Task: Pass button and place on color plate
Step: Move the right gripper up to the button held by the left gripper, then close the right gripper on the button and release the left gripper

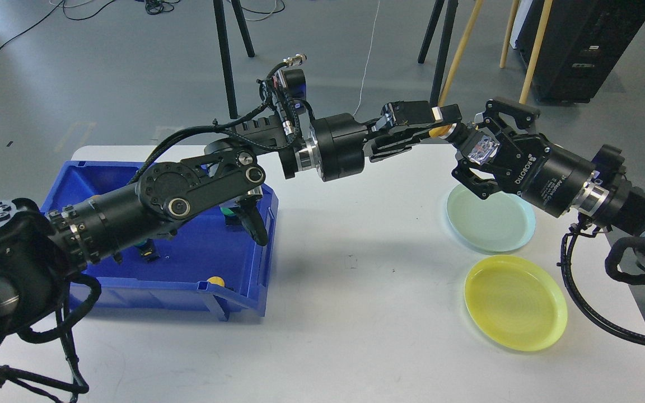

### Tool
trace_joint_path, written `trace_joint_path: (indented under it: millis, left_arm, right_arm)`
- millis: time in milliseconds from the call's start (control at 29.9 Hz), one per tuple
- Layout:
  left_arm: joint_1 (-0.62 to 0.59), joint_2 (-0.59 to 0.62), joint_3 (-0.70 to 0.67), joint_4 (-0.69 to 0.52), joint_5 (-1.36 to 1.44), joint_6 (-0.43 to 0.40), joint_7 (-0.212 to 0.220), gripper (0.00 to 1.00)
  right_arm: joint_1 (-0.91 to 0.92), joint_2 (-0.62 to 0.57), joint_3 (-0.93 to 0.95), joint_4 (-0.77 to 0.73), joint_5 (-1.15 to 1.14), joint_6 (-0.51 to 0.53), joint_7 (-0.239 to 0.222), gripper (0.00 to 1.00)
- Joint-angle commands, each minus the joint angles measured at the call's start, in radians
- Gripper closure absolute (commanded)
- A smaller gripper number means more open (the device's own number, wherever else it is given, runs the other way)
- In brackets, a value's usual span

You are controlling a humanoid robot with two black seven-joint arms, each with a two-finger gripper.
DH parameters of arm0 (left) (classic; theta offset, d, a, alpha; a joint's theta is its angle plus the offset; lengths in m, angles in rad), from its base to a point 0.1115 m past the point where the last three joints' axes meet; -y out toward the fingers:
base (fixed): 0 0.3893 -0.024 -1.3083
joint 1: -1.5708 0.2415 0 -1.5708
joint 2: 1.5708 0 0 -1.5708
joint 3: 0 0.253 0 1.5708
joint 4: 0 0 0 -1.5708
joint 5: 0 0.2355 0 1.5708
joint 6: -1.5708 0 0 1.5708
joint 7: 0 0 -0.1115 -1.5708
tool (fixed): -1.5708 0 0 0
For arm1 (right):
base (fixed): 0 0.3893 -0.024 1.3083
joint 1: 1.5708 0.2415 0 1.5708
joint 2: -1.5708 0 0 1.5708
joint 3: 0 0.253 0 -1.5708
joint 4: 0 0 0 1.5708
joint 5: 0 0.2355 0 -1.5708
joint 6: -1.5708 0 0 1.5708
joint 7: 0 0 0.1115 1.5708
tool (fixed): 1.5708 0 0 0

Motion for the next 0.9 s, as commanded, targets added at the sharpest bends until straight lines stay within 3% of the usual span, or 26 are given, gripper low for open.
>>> trace_joint_path:
  millis: [0, 167, 200, 301, 467, 868]
  left_arm:
    - [0.000, 0.000, 0.002, -0.004, 0.001, 0.000, 0.000, 0.93]
    - [0.000, 0.002, 0.005, -0.005, 0.002, 0.002, 0.000, 0.98]
    - [0.000, 0.002, 0.006, -0.007, 0.002, 0.002, 0.000, 0.98]
    - [0.000, 0.003, 0.008, -0.005, 0.002, 0.002, 0.000, 0.98]
    - [0.000, 0.006, 0.006, -0.005, 0.004, 0.002, 0.000, 0.97]
    - [0.002, 0.006, 0.003, -0.004, 0.002, 0.002, 0.000, 0.97]
  right_arm:
    - [-0.001, -0.001, 0.001, 0.000, 0.001, 0.000, 0.001, 1.00]
    - [-0.001, -0.002, 0.001, -0.004, 0.003, 0.000, 0.001, 0.99]
    - [-0.001, 0.001, 0.002, -0.009, 0.003, 0.000, 0.001, 0.93]
    - [-0.004, -0.004, 0.005, -0.023, 0.006, 0.000, 0.001, 0.49]
    - [-0.020, -0.021, 0.010, -0.015, 0.010, 0.000, 0.001, 0.07]
    - [-0.060, -0.076, 0.007, 0.060, 0.019, 0.000, 0.005, 0.06]
